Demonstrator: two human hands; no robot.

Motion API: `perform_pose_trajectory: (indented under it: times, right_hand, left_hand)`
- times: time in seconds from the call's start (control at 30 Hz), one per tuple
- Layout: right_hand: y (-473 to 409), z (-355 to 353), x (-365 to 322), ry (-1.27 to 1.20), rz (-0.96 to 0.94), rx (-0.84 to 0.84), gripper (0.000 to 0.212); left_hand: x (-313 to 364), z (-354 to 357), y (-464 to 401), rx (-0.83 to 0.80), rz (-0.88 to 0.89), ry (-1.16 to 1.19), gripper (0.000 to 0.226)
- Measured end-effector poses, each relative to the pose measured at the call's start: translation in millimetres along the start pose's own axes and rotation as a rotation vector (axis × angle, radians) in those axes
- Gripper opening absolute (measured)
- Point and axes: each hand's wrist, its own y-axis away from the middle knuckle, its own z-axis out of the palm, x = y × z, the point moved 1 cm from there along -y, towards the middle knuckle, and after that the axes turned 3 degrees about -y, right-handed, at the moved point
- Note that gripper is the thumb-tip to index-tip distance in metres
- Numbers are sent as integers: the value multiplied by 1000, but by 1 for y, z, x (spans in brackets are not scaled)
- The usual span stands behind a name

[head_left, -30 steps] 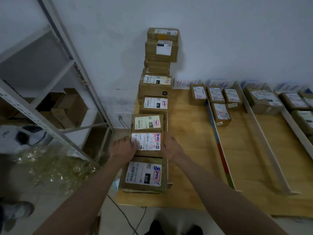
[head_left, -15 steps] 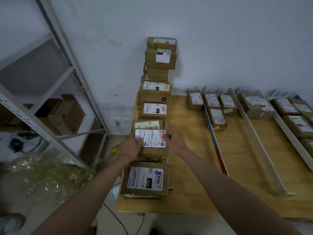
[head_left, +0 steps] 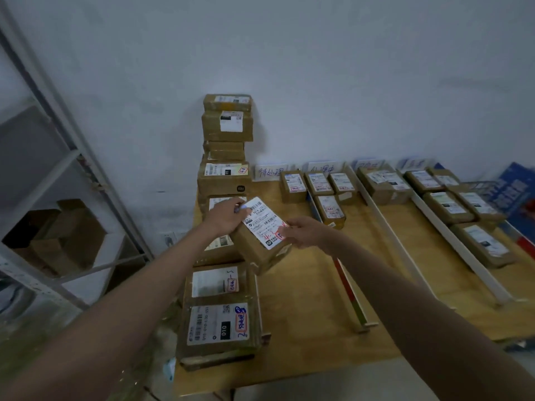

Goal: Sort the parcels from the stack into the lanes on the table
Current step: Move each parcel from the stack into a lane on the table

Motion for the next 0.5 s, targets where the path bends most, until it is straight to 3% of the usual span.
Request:
perform_pose_trajectory:
  times: [0.3, 0.4, 0.5]
  right_hand:
    - [7, -30, 68, -377, 107, 354, 30]
    - [2, -40, 83, -398, 149, 428, 25]
    - [-4, -49, 95, -394, 150, 451, 22]
  left_hand:
    - [66, 49, -15, 62, -93, 216, 86]
    - [80, 77, -12, -10, -156, 118, 82]
    - [92, 100, -9, -150, -233, 174, 88]
